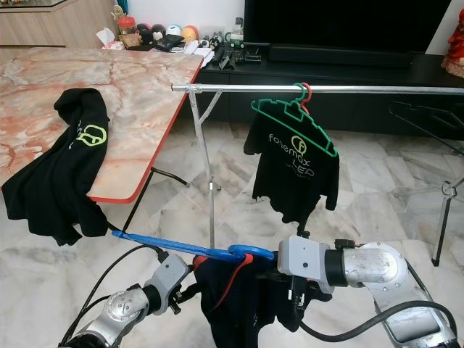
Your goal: Hang hanger
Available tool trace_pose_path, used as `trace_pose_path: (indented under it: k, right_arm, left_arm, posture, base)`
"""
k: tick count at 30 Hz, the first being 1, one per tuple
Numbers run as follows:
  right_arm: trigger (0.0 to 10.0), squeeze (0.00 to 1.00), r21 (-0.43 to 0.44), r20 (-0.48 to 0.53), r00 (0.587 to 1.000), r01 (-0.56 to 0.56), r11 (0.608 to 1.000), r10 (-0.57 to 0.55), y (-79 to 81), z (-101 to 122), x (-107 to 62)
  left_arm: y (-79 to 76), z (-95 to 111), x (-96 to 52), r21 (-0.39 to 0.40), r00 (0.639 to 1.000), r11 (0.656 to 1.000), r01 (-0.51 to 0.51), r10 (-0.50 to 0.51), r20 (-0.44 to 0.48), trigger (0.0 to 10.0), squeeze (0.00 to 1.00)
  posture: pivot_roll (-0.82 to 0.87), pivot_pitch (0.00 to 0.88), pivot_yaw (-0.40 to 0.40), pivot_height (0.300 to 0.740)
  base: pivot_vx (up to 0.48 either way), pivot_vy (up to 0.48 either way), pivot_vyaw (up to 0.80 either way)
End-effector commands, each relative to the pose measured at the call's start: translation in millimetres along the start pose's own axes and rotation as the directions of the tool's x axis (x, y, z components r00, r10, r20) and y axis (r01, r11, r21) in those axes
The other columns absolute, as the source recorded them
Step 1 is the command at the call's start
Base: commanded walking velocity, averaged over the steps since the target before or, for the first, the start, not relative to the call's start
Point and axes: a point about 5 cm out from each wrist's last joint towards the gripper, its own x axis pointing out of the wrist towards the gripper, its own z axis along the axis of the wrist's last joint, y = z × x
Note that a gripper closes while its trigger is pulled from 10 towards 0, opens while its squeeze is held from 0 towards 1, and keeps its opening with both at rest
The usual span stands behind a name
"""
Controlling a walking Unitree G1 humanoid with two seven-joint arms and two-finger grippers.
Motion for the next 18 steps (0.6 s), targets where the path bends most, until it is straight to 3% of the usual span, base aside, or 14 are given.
trace_pose_path:
  k: [1, 8, 9, 10, 13, 18]
  right_arm:
    - [10.0, 0.0, -0.041, 0.032, 0.999, -0.008, 0.999, 0.009, -1.6, 13, -2.3]
    - [10.0, 0.0, -0.032, 0.024, 0.999, -0.024, 0.999, 0.025, 0.2, 15, -6.2]
    - [10.0, 0.0, -0.034, 0.026, 0.999, -0.024, 0.999, 0.025, -0.5, 16, -6.9]
    - [10.0, 0.0, -0.034, 0.031, 0.999, -0.026, 0.999, 0.027, -1.4, 17, -7.8]
    - [10.0, 0.0, -0.036, 0.041, 0.998, -0.041, 0.998, 0.043, -4.9, 20, -12.8]
    - [10.0, 0.0, -0.031, 0.057, 0.996, -0.064, 0.997, 0.065, -6.1, 22, -17.0]
  left_arm:
    - [7.2, 5, 1.2, -0.041, 0.997, 0.997, -0.066, 0.067, 0.027, 10.0, 0.0]
    - [16.7, 9, 1.2, -0.153, 0.994, 0.985, -0.084, 0.093, 0.051, 10.0, 0.0]
    - [15.2, 9, 1.4, -0.153, 0.996, 0.987, -0.057, 0.066, 0.053, 10.0, 0.09]
    - [12.7, 9, 1.5, -0.151, 0.998, 0.988, -0.019, 0.028, 0.055, 10.0, 1.0]
    - [1.8, 6, 0.7, -0.082, 0.995, 0.992, 0.095, -0.092, 0.041, 10.0, 1.0]
    - [0.5, 2, -1.4, -0.067, 0.992, 0.99, 0.126, -0.124, 0.026, 10.0, 1.0]
  posture:
    - [-0.11, 0.1, 0.013, 0.74]
    - [-0.11, 0.1, 0.007, 0.74]
    - [-0.11, 0.1, 0.007, 0.74]
    - [-0.11, 0.1, 0.007, 0.74]
    - [-0.11, 0.098, 0.002, 0.74]
    - [-0.11, 0.098, 0.002, 0.74]
  base:
    - [0.0, 0.0, 0.0]
    - [0.0, 0.0, 0.0]
    - [0.0, 0.0, 0.0]
    - [0.0, 0.0, 0.0]
    - [0.0, 0.0, 0.0]
    - [0.0, 0.0, 0.0]
